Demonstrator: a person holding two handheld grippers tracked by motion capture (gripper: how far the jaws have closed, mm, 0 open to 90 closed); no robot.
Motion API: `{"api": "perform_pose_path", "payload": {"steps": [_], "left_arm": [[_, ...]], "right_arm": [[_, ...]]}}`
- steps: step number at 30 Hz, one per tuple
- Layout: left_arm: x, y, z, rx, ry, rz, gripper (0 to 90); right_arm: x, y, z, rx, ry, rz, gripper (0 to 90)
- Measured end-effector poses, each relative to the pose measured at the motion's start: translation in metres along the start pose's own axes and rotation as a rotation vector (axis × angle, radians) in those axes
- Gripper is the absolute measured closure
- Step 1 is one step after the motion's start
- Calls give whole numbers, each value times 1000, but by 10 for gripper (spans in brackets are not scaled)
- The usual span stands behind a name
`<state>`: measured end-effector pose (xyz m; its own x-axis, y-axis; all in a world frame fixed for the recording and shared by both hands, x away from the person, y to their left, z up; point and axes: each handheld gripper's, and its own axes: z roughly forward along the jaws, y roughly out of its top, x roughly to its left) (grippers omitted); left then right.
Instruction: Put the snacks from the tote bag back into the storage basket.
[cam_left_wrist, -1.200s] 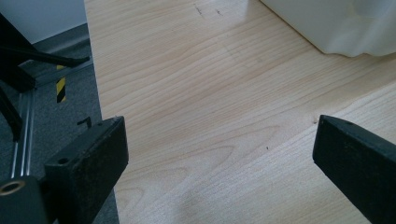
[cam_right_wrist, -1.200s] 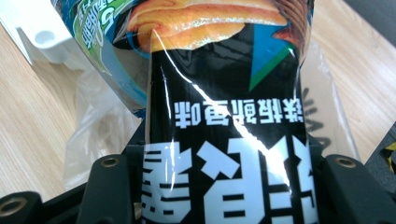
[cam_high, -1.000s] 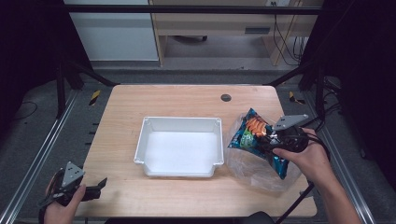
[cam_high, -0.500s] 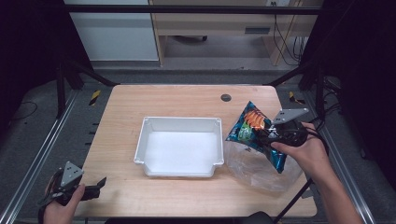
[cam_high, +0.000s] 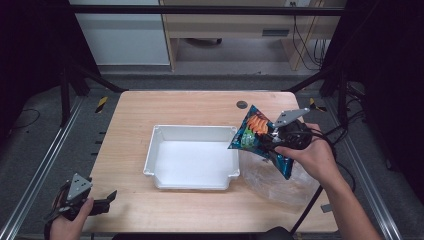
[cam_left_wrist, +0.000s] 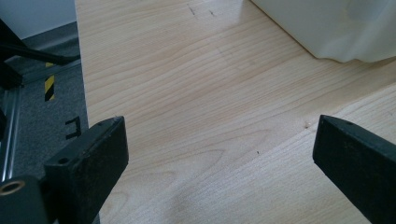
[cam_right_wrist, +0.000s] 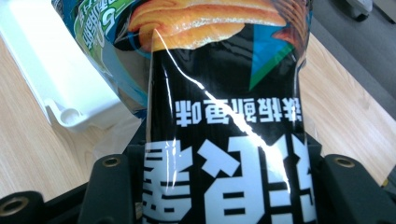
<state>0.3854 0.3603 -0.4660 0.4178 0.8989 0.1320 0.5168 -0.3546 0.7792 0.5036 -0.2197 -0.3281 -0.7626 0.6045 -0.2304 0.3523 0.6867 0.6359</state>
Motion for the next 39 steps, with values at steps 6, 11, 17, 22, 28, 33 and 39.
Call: {"api": "perform_pose_path", "payload": {"steps": [6,11,17,22,28,33,39], "left_arm": [[-3,1,1,-4,9,12,30],[-7,2,4,0,-1,39,30],[-11,4,5,4,-15,78,30],[-14,9,3,-10,-23,92,30],[-14,10,4,-9,-29,100,30],[-12,7,3,-5,-22,88,31],[-3,6,6,-17,-1,33,35]], "right_arm": [[2,14,3,-9,-6,-21,437],[8,20,6,-21,-23,-32,437],[12,25,9,-44,-33,-22,438],[10,35,17,-57,-40,-16,439],[14,53,37,-78,-27,-29,439],[17,62,48,-86,-12,-34,439],[21,67,54,-72,-16,-51,439]]}}
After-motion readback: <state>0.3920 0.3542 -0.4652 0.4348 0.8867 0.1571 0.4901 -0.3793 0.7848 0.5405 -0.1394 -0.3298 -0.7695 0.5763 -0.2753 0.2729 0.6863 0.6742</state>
